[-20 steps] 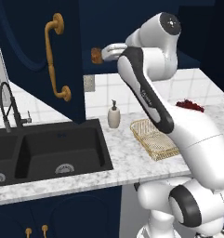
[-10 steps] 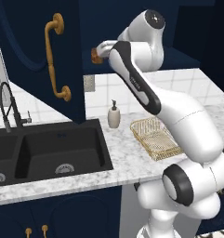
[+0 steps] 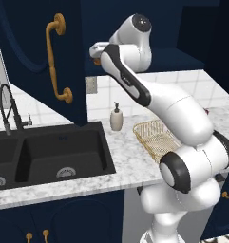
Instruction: Open the cabinet, pick up the bread from the cabinet and place it in the basket. Then move the basket to the dining counter.
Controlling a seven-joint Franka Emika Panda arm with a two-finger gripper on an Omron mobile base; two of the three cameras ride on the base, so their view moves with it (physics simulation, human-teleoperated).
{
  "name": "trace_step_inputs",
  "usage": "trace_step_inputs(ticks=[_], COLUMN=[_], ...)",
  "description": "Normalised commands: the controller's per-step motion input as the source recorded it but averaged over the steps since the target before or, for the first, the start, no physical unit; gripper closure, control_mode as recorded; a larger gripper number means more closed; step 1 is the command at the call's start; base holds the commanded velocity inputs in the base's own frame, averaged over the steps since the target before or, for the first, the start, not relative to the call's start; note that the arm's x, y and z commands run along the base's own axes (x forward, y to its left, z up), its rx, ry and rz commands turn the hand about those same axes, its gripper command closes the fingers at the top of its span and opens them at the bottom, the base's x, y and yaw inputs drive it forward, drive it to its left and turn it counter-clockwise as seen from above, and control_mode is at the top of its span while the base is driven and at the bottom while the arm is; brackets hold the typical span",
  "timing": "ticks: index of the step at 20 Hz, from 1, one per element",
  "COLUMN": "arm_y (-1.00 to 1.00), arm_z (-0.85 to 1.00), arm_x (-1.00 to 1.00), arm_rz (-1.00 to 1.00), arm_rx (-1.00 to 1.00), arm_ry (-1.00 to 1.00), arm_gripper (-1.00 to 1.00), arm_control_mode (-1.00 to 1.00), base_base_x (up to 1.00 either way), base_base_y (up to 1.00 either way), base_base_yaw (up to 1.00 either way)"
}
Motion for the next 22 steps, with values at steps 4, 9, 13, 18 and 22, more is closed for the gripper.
trace_step_inputs(ticks=[4, 9, 13, 18, 22], arm_y=[0.08, 0.03, 0.21, 0.09, 0.0], arm_z=[-0.1, -0.04, -0.05, -0.06, 0.0], arm_x=[0.49, 0.38, 0.44, 0.47, 0.49], arm_rz=[-0.05, -0.14, -0.14, -0.08, -0.01], arm_rx=[0.0, -0.01, -0.02, -0.01, 0.0], arm_ry=[0.01, 0.0, 0.01, 0.06, 0.07], arm_gripper=[-1.0, -1.0, -1.0, -1.0, -1.0], arm_control_mode=[-1.0, -1.0, -1.0, -1.0, -1.0], base_base_x=[0.0, 0.0, 0.0, 0.0, 0.0], base_base_y=[0.0, 0.0, 0.0, 0.0, 0.0], base_base_yaw=[0.0, 0.0, 0.0, 0.0, 0.0])
